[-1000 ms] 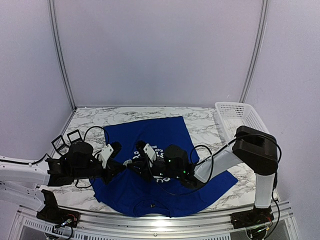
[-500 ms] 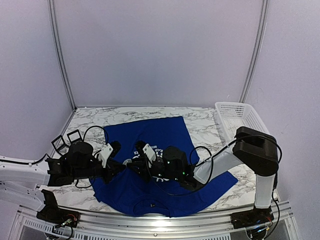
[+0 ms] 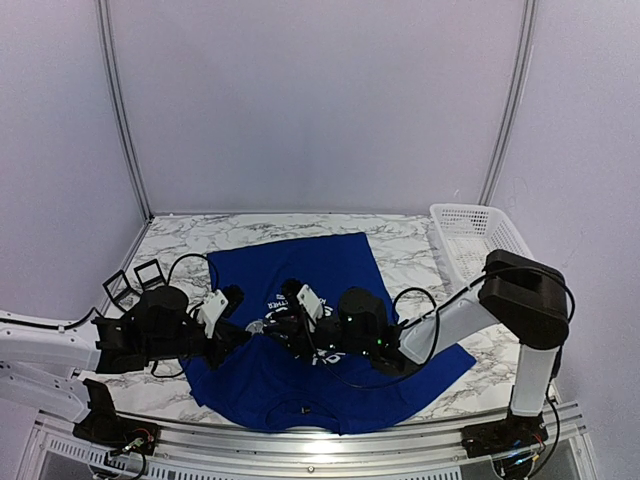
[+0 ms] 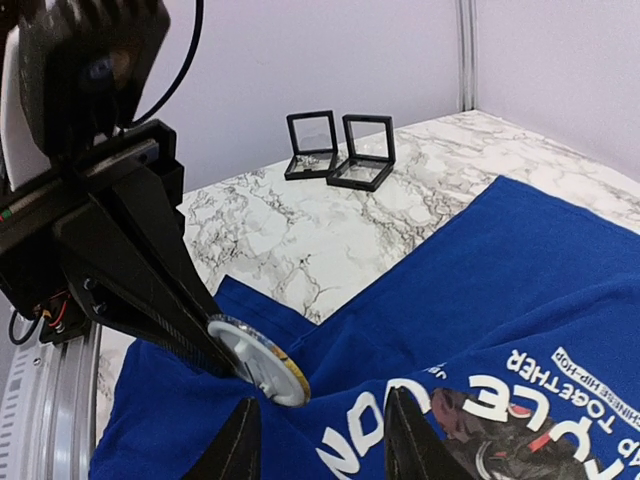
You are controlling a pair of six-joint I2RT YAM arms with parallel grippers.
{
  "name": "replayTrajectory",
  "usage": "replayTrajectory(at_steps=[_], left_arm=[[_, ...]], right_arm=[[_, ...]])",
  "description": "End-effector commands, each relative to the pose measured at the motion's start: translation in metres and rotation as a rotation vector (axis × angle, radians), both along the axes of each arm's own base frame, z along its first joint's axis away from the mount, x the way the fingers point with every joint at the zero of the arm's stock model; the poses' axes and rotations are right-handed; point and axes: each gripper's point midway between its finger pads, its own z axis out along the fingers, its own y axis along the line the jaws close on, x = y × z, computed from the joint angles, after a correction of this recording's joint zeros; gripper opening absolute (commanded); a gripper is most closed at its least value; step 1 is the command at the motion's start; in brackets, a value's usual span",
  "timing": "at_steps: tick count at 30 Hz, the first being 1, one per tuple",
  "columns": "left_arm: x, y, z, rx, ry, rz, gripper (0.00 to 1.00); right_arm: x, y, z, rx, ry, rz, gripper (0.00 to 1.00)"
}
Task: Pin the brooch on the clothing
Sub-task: Pin the brooch onto the flattened clothing.
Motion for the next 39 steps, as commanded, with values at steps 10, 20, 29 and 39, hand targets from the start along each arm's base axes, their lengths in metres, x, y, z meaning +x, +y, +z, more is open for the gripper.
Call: replayTrajectory(at_steps=[10, 20, 29, 39], left_arm=[[0.005, -0.002, -0.039, 0.29, -0.116, 0.022, 0.0], [-0.004, 0.007, -0.076, 0.81, -0.225, -0.075, 0.07], [-0.036, 0.01, -0.084, 0.966, -0.12, -0.269, 0.58], [-0.048, 0.019, -0.054, 1.01, -0.009, -0.281, 0.71]], right_arm=[[0.045, -0.053, 0.028, -0.111, -0.091, -0.158, 0.39], [0.069, -0.112, 0.012, -0.281, -0.084, -0.377, 0.41], [0.062, -0.134, 0.019, -0.266, -0.096, -0.408, 0.43], [0.094, -0.178, 0.001, -0.377, -0.002, -0.538, 0.42]])
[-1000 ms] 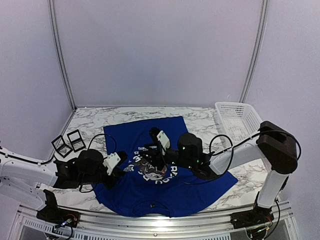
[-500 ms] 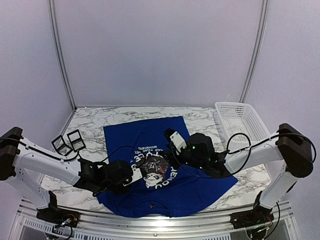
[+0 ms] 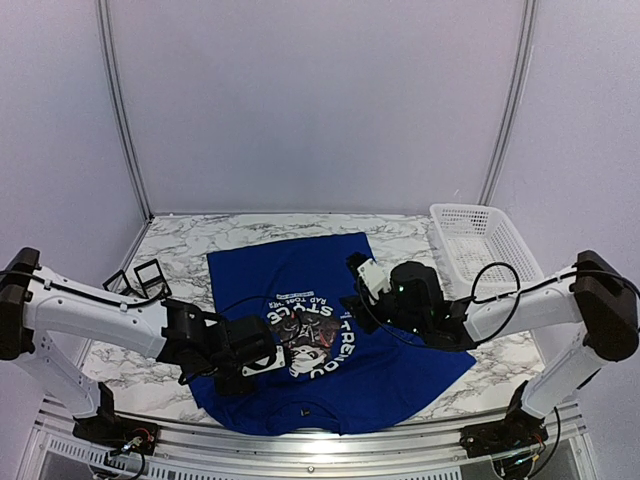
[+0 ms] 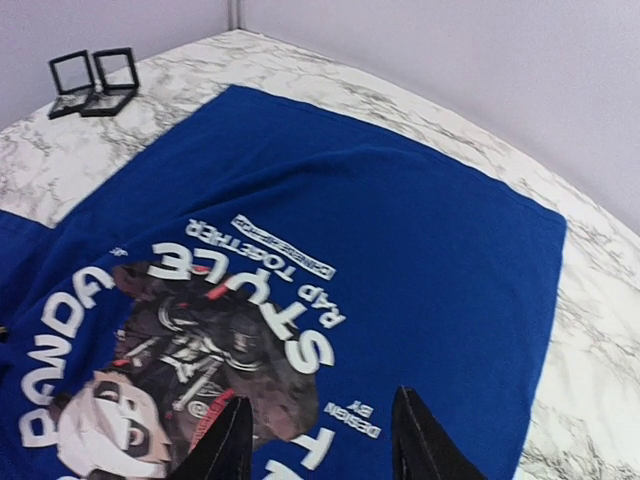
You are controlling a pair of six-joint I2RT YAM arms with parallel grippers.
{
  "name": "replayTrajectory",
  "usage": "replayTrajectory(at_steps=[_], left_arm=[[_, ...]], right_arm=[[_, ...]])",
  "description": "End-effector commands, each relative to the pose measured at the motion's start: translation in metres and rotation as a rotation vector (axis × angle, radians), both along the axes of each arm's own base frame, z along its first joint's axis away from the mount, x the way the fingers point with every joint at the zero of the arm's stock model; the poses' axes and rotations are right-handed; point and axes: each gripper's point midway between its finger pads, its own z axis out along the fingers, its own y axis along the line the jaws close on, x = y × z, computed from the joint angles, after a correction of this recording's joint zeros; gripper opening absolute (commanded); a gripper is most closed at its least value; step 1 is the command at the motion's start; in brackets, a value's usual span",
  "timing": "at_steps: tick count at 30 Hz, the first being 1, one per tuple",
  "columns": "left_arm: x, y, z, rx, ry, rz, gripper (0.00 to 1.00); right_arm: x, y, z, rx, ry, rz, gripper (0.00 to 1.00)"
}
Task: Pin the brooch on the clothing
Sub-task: Pin the brooch onto the flattened clothing, then smooth out the flattened clothing at the center of the board.
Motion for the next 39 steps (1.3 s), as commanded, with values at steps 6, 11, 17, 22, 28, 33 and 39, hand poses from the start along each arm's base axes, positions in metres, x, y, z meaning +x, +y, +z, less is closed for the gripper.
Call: replayTrajectory(at_steps=[6, 11, 17, 22, 28, 33, 39], left_arm=[[0.014, 0.009, 0.07, -0.201, 0.117, 0.16, 0.71], [0.111, 0.047, 0.085, -0.439, 0.002, 0.553, 0.66], [0.21, 0.086, 0.04, -0.447, -0.062, 0.916, 0.56], [0.257, 0.089, -0.01, -0.287, -0.085, 0.951, 0.55], [0.308, 0.081, -0.048, -0.118, -0.146, 0.894, 0.53], [0.362, 0.067, -0.048, -0.06, -0.255, 0.825, 0.55], [0.419, 0.07, -0.036, -0.042, -0.361, 0.802, 0.64]], right_arm=[[0.064, -0.052, -0.032, -0.087, 0.229, -0.161, 0.32], [0.09, -0.061, -0.056, -0.1, 0.328, -0.183, 0.18], [0.11, -0.055, -0.079, -0.105, 0.412, -0.174, 0.12], [0.124, -0.084, -0.106, -0.114, 0.488, -0.278, 0.11], [0.147, -0.124, -0.128, -0.114, 0.553, -0.384, 0.11], [0.176, -0.145, -0.128, -0.135, 0.543, -0.441, 0.11], [0.213, -0.145, -0.104, -0.165, 0.457, -0.442, 0.11]])
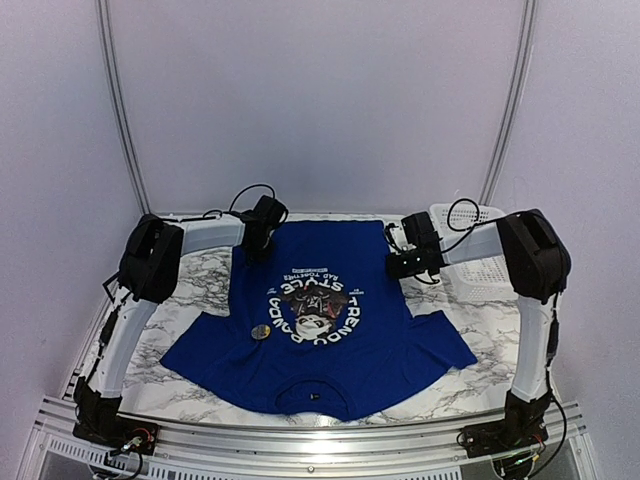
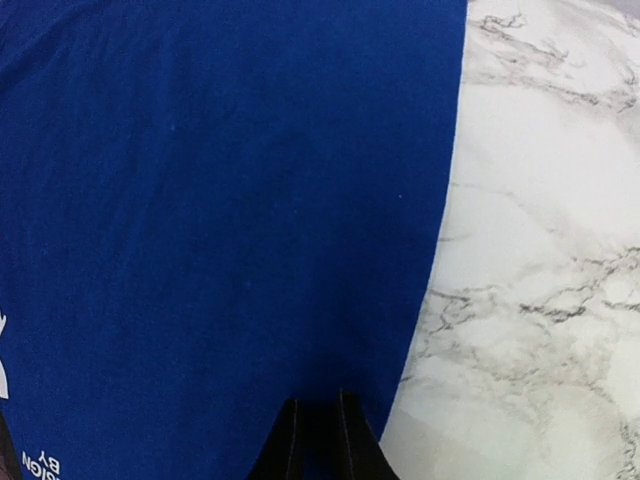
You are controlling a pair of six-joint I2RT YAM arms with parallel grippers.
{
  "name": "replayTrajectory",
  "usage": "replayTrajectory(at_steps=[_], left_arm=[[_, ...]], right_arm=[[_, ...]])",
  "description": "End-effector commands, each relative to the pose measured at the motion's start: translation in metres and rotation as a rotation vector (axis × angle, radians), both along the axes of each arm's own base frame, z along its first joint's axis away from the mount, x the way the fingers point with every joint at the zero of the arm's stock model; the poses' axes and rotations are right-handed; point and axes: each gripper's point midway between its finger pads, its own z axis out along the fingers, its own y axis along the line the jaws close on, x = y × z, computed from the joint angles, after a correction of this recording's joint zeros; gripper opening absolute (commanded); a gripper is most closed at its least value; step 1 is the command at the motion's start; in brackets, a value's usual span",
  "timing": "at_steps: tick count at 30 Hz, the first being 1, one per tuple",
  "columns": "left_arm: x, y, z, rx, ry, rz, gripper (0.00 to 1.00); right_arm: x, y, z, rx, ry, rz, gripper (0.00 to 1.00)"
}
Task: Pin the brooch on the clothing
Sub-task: Smooth out the flattened clothing at the center of the board.
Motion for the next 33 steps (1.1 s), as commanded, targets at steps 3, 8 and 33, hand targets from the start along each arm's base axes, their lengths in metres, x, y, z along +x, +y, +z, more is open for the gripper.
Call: replayTrajectory(at_steps=[3, 8, 33], left_arm=[[0.043, 0.03, 0.001, 0.091, -0.021, 0.011, 0.72], [0.047, 0.029, 0.056, 0.053, -0.089, -0.007, 0.75], [-0.267, 0.047, 0.002, -0.431, 0.269, 0.163, 0.48]], right_arm=[[0.031, -0.01, 0.03, -0.112, -0.064, -0.008, 0.11], [0.026, 0.0, 0.066, -0.112, -0.115, 0.047, 0.11], [-0.198, 0.094, 0.005, 0.02, 0.226, 0.356, 0.0]])
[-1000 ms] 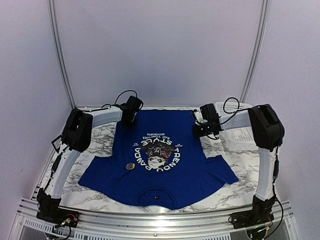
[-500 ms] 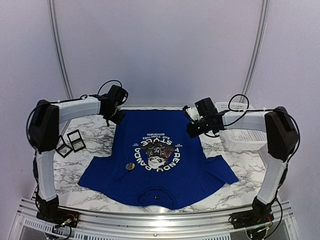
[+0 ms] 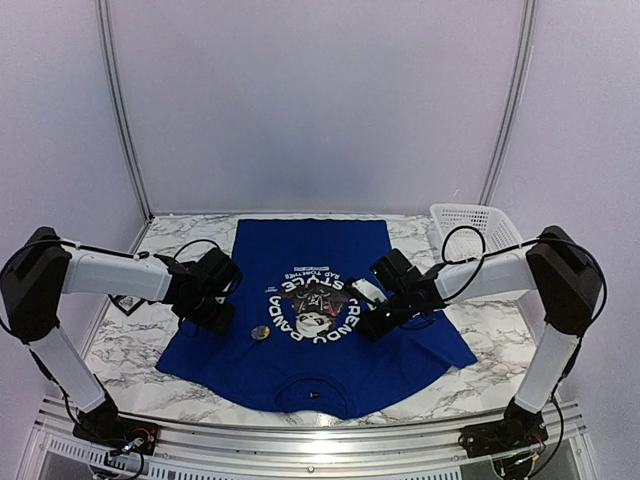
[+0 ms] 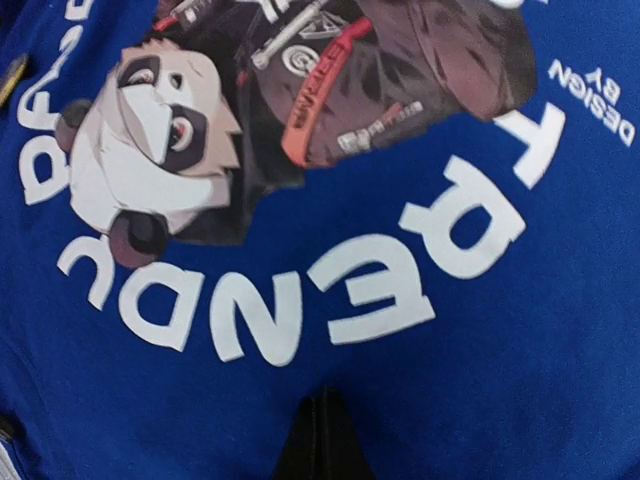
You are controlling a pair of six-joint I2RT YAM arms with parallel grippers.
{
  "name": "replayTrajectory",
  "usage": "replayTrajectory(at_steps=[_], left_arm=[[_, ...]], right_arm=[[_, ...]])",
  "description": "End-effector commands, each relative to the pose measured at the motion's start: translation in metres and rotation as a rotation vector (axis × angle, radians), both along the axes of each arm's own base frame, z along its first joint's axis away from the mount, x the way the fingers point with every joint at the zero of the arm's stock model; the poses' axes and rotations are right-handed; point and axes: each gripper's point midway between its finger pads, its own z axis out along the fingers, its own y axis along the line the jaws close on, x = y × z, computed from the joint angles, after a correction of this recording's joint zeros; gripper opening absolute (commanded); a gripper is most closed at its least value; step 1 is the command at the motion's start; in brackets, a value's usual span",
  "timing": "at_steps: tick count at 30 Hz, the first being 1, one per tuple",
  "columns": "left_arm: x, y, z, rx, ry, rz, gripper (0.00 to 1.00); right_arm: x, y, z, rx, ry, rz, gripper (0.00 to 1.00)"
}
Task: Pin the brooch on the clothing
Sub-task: Smooth out the flattened clothing at the center of the board, then pick up the brooch from the brooch box.
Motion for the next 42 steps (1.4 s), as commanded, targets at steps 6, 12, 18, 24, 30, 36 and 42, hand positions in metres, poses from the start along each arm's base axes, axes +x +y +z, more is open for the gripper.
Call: replayTrajectory(at_steps=[6, 12, 18, 24, 30, 36, 42], left_arm=[[-0.005, 0.022, 0.005, -0.017, -0.052, 0.142, 0.49], [0.012, 0.079, 0.05, -0.083, -0.214, 0.384, 0.68], [0.013, 0.178, 0.082, -0.168, -0.344, 0.74, 0.9], [0.01, 0.246, 0.075, -0.299, -0.38, 1.018, 0.78], [0.026, 0.272, 0.061, -0.262, -0.335, 1.081, 0.66], [0.043, 0.282, 0.04, -0.198, -0.274, 1.081, 0.73], [0.056, 0.284, 0.019, -0.162, -0.209, 1.055, 0.64]], right_arm=[[0.003, -0.023, -0.009, -0.055, -0.024, -0.09, 0.0], [0.023, -0.01, 0.04, 0.008, -0.155, -0.058, 0.1], [0.036, 0.0, 0.076, 0.077, -0.266, -0.038, 0.25], [0.043, 0.002, 0.069, 0.059, -0.286, -0.008, 0.25], [0.045, 0.002, 0.063, 0.065, -0.276, 0.009, 0.25], [0.045, -0.002, 0.059, 0.072, -0.266, 0.004, 0.25], [0.047, -0.003, 0.057, 0.08, -0.258, 0.002, 0.25]])
